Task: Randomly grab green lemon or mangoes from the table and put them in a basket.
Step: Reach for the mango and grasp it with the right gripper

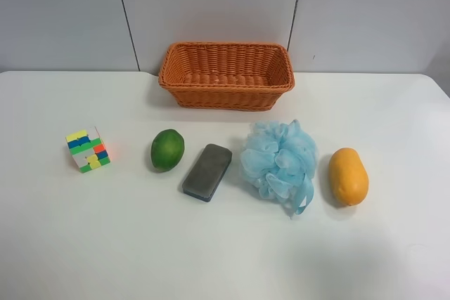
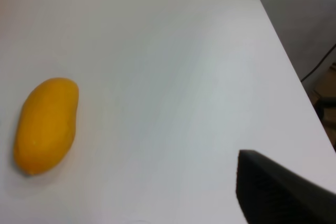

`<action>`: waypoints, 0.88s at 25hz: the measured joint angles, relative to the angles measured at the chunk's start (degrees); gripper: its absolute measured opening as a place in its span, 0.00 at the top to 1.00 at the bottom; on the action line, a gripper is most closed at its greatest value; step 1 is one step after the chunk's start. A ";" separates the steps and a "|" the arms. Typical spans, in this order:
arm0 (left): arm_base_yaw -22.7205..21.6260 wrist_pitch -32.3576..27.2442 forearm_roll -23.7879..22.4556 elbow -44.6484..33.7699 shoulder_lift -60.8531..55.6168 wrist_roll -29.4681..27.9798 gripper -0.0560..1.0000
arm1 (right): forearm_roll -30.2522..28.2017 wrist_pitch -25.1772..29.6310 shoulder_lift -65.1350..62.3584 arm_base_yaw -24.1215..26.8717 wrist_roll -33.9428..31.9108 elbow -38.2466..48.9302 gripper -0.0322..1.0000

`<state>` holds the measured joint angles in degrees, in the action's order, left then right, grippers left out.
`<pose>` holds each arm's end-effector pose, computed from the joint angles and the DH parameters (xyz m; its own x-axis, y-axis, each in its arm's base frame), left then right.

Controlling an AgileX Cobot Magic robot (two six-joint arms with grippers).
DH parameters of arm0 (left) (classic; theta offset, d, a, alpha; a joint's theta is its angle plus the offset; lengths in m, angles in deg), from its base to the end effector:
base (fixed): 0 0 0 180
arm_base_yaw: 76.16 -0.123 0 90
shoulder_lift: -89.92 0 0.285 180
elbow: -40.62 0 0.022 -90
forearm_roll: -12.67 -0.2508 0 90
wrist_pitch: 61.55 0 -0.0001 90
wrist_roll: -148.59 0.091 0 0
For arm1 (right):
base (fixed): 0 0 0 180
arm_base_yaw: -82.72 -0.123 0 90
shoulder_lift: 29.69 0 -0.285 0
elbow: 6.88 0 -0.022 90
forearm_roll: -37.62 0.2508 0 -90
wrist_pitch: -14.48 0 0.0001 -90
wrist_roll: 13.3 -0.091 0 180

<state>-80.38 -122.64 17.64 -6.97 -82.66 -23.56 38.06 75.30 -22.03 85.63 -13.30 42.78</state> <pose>-0.0077 -0.0075 0.2818 -0.4359 0.0627 -0.8978 0.0361 0.9980 0.0521 -0.0030 0.0008 0.2719 -0.4708 0.0277 -0.8818 0.0466 0.9989 0.0065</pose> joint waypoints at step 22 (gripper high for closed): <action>0.00 0.00 0.00 0.00 0.00 0.00 0.01 | 8.23 0.28 0.00 0.00 9.29 -0.07 0.10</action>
<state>-80.38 -122.64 17.64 -6.97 -82.66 -23.56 46.28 75.58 -22.03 85.63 -4.00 42.71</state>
